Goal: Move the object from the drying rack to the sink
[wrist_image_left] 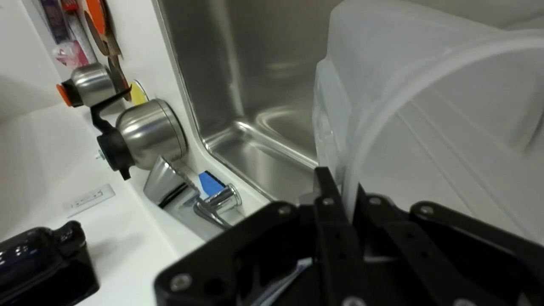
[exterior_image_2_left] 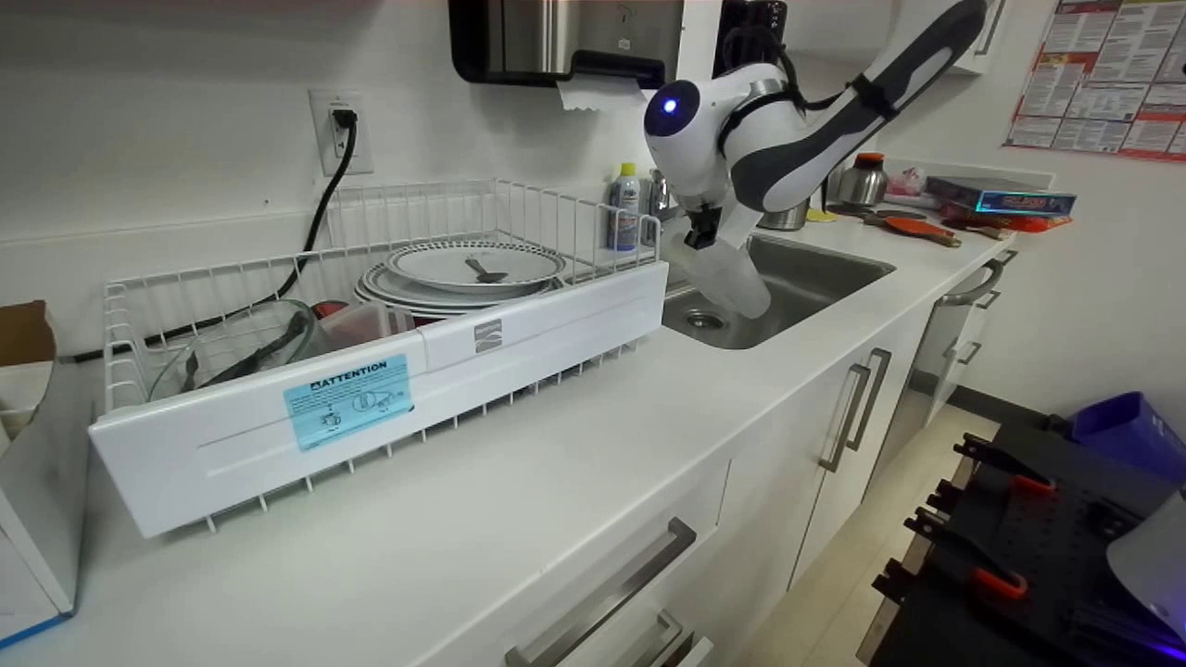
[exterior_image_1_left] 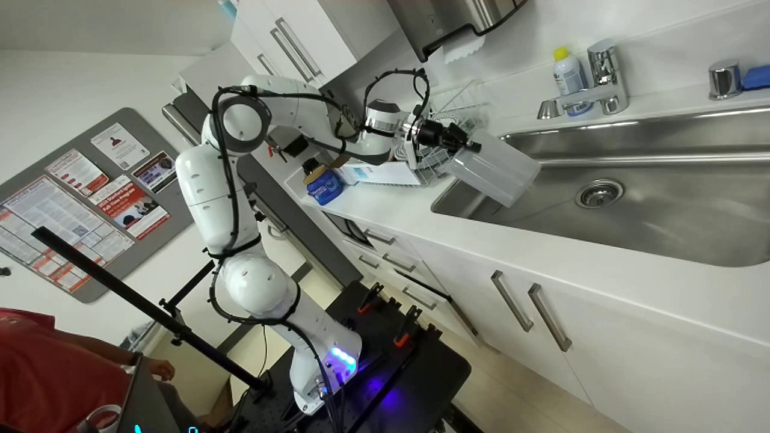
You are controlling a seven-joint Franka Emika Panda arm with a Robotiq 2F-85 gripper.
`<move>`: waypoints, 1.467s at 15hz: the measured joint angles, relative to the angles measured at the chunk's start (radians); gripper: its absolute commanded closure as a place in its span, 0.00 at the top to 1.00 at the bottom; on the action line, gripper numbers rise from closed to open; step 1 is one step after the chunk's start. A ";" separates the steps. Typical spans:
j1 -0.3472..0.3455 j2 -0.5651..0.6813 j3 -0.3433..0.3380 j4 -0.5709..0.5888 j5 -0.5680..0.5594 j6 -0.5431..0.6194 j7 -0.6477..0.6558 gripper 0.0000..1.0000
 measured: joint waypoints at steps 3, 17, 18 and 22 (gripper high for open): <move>-0.003 0.062 -0.026 0.045 0.027 -0.050 0.024 0.02; -0.051 0.205 -0.080 0.223 0.194 -0.144 0.028 0.02; -0.051 0.206 -0.080 0.223 0.194 -0.144 0.028 0.02; -0.051 0.236 -0.089 0.240 0.170 -0.082 0.026 0.02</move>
